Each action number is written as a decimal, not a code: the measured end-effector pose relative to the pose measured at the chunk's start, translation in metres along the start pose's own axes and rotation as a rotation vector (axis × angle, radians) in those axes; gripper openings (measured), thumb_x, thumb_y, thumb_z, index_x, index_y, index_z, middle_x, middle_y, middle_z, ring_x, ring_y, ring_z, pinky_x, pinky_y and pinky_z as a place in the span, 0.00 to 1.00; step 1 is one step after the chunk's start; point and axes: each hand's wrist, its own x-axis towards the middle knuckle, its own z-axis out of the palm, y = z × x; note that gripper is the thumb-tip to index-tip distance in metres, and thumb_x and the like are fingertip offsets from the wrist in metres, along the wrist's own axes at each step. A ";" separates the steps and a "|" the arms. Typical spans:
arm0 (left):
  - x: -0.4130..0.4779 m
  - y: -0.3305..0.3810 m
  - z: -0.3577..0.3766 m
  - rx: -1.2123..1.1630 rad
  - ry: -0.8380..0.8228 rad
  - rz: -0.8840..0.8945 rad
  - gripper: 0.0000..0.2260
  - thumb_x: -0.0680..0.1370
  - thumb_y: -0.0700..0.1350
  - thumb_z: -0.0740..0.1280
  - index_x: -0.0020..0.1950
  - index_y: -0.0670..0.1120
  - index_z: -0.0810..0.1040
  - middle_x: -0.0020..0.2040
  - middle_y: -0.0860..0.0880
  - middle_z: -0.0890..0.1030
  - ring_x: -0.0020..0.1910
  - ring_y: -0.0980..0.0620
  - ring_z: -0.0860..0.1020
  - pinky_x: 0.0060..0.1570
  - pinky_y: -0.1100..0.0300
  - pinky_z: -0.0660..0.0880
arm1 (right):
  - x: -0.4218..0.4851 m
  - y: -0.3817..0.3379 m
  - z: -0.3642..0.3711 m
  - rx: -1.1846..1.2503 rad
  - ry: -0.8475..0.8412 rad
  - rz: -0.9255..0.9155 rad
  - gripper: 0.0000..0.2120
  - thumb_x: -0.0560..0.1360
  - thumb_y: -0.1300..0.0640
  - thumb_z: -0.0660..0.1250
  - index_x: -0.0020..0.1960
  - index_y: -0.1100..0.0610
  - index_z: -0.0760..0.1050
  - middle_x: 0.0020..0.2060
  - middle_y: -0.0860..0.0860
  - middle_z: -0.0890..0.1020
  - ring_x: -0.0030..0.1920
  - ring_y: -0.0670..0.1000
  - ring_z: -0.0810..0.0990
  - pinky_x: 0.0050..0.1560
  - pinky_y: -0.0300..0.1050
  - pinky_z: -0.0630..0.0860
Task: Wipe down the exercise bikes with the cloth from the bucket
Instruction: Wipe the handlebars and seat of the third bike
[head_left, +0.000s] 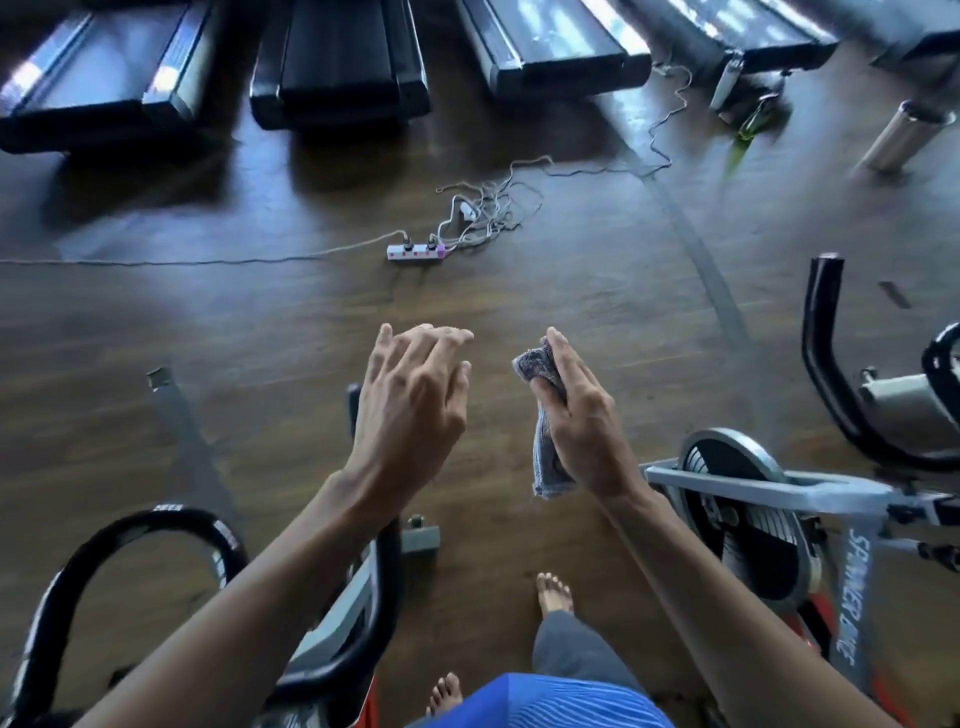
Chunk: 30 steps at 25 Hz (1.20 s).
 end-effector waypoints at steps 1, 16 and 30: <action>0.020 0.007 0.008 0.012 -0.025 -0.009 0.13 0.79 0.42 0.65 0.63 0.46 0.78 0.58 0.48 0.81 0.61 0.46 0.76 0.72 0.44 0.64 | 0.019 0.007 -0.013 0.003 0.003 -0.010 0.27 0.81 0.60 0.64 0.78 0.60 0.61 0.76 0.54 0.67 0.76 0.47 0.63 0.73 0.27 0.55; 0.209 -0.081 0.019 0.110 -0.064 -0.519 0.12 0.81 0.52 0.63 0.63 0.52 0.77 0.59 0.51 0.80 0.60 0.46 0.77 0.54 0.53 0.73 | 0.282 -0.010 0.018 0.115 -0.324 -0.138 0.25 0.80 0.62 0.65 0.76 0.57 0.65 0.74 0.50 0.70 0.73 0.40 0.64 0.66 0.20 0.54; 0.124 -0.231 -0.085 0.221 0.587 -1.290 0.11 0.79 0.48 0.65 0.60 0.50 0.80 0.57 0.52 0.82 0.57 0.49 0.80 0.56 0.51 0.77 | 0.337 -0.193 0.294 0.133 -1.310 -0.588 0.26 0.81 0.58 0.64 0.77 0.45 0.64 0.64 0.45 0.78 0.57 0.44 0.76 0.64 0.41 0.70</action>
